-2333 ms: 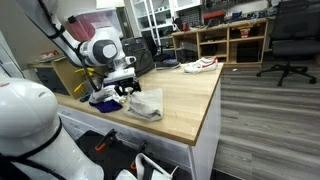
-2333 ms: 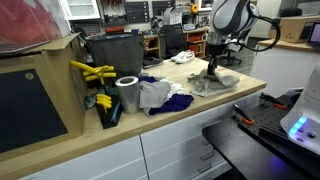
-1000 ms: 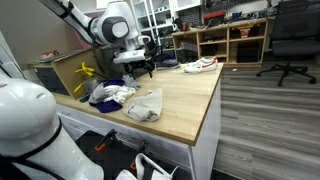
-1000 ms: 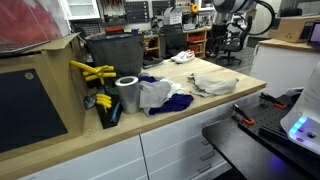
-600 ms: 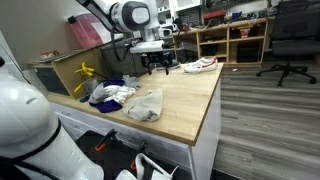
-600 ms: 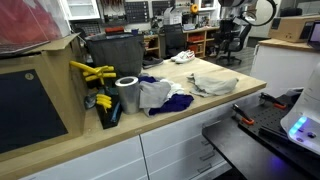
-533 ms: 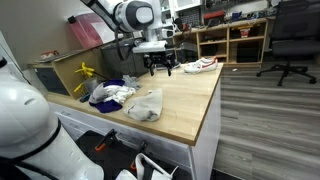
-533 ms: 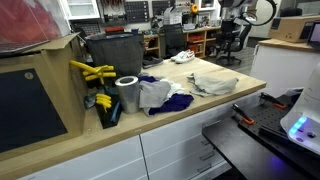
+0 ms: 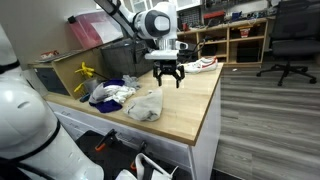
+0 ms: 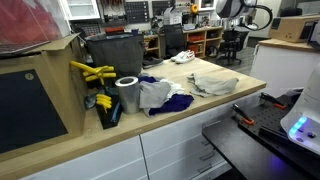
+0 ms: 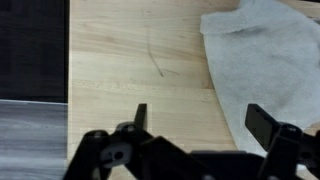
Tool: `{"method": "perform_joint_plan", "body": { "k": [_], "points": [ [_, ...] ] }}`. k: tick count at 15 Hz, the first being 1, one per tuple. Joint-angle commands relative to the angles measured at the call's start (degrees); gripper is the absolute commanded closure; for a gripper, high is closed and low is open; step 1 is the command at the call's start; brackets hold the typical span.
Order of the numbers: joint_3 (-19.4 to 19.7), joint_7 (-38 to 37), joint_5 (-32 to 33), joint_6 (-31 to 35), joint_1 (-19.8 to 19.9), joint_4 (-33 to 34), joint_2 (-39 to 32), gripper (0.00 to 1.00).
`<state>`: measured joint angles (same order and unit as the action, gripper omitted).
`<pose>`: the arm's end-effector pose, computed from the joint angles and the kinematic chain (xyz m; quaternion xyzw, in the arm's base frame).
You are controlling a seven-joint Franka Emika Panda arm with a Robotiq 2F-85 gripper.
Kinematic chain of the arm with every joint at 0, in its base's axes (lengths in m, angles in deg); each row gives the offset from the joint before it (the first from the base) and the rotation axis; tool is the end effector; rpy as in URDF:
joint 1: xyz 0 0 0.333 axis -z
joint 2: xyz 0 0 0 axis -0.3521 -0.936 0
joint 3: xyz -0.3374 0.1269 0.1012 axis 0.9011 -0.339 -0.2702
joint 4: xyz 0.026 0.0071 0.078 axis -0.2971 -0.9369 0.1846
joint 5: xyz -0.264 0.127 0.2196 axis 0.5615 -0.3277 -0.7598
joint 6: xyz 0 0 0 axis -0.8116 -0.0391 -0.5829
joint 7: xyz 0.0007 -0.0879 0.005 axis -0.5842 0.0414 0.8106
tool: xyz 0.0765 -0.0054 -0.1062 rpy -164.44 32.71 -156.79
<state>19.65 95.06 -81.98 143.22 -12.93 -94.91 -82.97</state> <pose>0.4773 -0.1368 0.3343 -0.9940 -0.0406 0.0959 0.0337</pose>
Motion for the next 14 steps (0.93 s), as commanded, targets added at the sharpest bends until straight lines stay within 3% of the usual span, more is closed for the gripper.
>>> {"method": "perform_joint_plan", "body": {
  "k": [1,14],
  "points": [
    [-0.7,1.0,-1.0,-1.0,1.6,1.3,-2.1,0.0],
    [-1.9,8.5,-3.9,-4.4,4.9,-3.2,-5.6,0.0]
  ]
}}
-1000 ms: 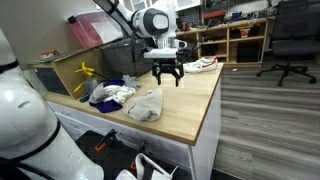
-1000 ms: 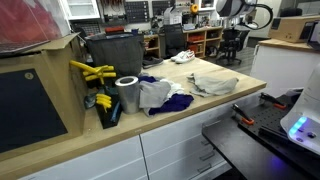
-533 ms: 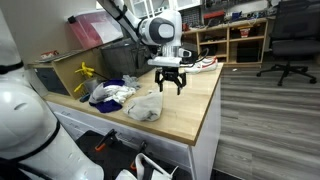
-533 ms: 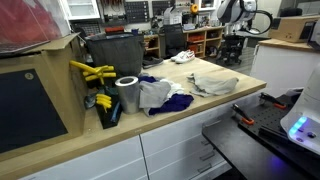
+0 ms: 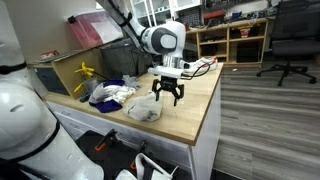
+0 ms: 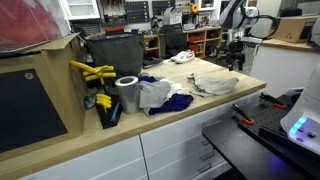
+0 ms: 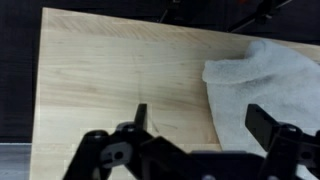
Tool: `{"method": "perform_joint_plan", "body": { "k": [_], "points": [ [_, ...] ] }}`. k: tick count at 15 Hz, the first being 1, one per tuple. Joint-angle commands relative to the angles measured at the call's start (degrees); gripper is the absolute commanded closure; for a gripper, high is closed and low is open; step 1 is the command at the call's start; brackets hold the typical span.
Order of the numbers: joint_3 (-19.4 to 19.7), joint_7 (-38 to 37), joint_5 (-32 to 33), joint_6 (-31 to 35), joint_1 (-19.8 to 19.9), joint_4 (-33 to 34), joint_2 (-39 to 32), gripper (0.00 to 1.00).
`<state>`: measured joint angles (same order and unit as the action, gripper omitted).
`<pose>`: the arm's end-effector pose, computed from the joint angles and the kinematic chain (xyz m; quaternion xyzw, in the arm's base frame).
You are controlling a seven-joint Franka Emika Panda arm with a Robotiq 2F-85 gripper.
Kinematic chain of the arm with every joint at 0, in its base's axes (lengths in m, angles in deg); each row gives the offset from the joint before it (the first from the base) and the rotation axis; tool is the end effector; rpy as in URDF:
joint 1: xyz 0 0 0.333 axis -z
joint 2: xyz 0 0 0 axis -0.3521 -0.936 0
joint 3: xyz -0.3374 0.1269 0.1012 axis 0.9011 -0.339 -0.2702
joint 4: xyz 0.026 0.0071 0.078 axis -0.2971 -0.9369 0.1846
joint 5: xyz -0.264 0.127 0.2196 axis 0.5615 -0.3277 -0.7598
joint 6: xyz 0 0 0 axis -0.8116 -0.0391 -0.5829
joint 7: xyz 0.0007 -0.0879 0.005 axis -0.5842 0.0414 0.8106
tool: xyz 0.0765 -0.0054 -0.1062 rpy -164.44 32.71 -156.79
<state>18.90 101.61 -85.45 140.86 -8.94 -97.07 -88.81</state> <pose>0.4476 -0.1531 0.2708 -0.9806 -0.0455 0.1673 0.0916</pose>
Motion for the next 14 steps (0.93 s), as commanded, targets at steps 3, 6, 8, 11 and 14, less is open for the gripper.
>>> {"method": "perform_joint_plan", "body": {
  "k": [3,6,8,11,14],
  "points": [
    [-2.0,3.1,-0.7,-2.7,0.8,-2.2,-0.8,0.0],
    [-3.1,3.6,-0.9,-3.0,0.7,-2.8,-1.8,0.0],
    [-3.8,3.8,-1.3,-3.1,0.8,-2.5,-3.1,0.0],
    [-4.7,4.6,-2.0,-3.0,1.2,-1.6,-5.3,0.0],
    [-5.4,5.2,-2.8,-3.5,1.5,-0.9,-6.8,0.26]
  ]
}}
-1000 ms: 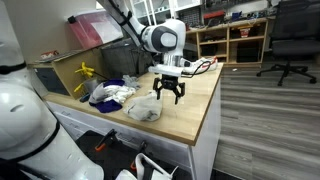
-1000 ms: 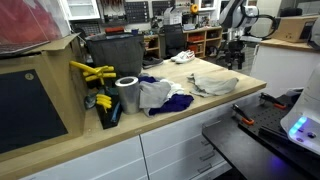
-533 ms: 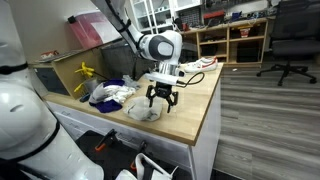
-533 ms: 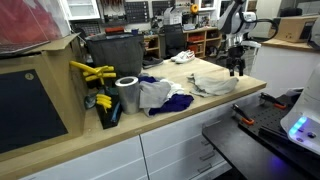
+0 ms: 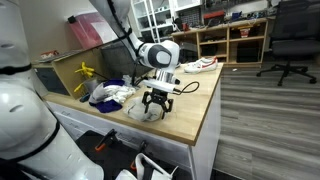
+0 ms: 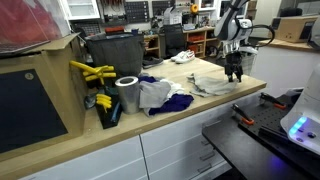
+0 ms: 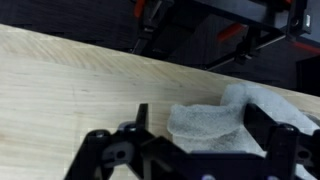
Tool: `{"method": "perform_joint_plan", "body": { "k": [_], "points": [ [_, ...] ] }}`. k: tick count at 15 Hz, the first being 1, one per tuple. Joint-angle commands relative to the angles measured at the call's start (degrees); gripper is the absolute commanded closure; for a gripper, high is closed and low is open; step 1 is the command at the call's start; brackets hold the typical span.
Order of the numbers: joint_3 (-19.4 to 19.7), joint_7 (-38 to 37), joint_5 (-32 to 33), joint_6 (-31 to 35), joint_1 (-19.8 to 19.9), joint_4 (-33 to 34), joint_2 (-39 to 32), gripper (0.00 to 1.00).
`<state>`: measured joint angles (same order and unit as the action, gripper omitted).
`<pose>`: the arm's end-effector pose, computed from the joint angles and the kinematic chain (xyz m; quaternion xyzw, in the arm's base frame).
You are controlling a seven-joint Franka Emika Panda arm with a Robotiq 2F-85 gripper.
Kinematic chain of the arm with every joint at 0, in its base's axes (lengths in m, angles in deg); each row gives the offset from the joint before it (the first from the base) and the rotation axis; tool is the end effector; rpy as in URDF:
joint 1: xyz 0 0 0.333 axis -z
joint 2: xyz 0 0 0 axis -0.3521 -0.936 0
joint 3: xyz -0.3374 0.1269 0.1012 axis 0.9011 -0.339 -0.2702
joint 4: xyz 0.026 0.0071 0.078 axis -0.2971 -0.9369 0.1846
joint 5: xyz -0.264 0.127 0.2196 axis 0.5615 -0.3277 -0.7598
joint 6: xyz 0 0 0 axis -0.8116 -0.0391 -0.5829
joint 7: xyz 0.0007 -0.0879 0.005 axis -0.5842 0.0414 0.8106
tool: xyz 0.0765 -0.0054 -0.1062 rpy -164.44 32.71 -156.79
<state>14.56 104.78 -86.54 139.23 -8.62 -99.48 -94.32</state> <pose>0.4275 -0.1122 0.2142 -0.9572 -0.0953 0.2384 0.1333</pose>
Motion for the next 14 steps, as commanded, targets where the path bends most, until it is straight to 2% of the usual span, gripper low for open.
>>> {"method": "perform_joint_plan", "body": {
  "k": [1,9,11,14],
  "points": [
    [-1.1,2.3,-2.1,-2.1,1.5,1.6,-1.5,0.34],
    [-1.1,1.0,-5.0,-4.9,2.5,4.1,-1.5,0.95],
    [-1.0,0.4,-6.4,-7.1,2.8,5.7,-1.1,1.0],
    [-0.6,-0.3,-8.6,-9.6,3.4,8.8,-1.0,0.97]
  ]
}}
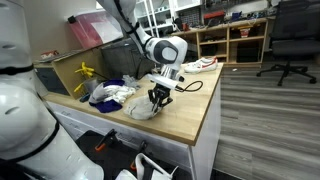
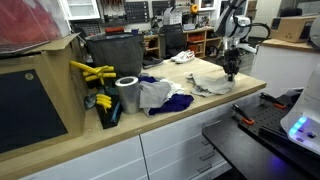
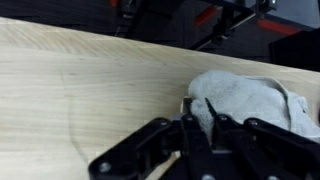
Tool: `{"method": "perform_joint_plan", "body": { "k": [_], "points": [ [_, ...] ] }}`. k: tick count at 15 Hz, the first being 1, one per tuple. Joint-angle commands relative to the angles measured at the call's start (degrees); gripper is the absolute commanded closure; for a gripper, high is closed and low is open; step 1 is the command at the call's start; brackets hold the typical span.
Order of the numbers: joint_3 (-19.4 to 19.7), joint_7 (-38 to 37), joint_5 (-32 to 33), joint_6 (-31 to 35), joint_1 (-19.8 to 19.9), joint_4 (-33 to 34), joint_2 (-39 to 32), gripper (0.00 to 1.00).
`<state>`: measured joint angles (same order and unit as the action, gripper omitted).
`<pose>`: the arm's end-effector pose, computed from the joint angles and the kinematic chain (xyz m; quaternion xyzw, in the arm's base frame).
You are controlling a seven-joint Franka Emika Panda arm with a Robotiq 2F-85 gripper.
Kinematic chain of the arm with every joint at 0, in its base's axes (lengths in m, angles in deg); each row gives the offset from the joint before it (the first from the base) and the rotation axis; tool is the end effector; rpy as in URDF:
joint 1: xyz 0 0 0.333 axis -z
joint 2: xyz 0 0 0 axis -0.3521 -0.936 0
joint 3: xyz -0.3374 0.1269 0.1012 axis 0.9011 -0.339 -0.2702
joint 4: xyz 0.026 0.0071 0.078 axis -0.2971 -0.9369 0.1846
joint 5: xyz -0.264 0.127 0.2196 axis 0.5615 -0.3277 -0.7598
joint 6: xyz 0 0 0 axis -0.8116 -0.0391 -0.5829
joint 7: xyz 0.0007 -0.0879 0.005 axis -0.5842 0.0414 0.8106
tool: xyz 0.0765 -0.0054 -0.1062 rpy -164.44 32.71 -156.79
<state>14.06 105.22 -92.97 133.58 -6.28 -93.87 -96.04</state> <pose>0.4505 -0.1232 0.2245 -0.9547 -0.0476 0.2290 0.1841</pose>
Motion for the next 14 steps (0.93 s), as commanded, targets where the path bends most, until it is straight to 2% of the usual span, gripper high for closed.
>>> {"method": "perform_joint_plan", "body": {
  "k": [1,6,14],
  "points": [
    [0.1,-1.1,-2.7,-4.8,1.3,4.5,0.7,0.97],
    [1.1,-2.9,-3.4,-7.7,1.9,9.6,1.1,0.97],
    [3.7,-3.1,-1.8,-7.4,3.4,15.5,0.3,0.97]
  ]
}}
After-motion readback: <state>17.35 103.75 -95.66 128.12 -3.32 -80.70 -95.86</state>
